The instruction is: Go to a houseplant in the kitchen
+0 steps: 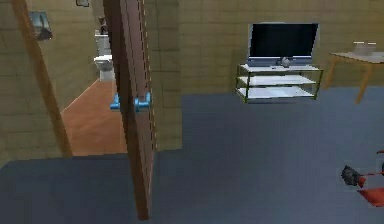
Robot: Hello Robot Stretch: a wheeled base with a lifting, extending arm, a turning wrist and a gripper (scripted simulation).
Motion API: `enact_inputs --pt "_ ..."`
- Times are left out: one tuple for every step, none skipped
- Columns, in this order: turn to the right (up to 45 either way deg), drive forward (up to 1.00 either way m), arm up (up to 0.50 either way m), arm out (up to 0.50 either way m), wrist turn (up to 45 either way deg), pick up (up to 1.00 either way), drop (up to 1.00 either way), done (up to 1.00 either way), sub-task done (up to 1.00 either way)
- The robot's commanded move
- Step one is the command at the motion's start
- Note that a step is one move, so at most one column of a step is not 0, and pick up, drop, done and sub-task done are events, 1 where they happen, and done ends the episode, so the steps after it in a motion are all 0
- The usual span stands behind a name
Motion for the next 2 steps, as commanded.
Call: enact_inputs --pt "0.0 0.35 0.00 0.00 0.0 0.00 0.00 0.00 0.00" --pt "30.0 0.00 0.00 0.00 0.0 0.00 0.00 0.00 0.00"
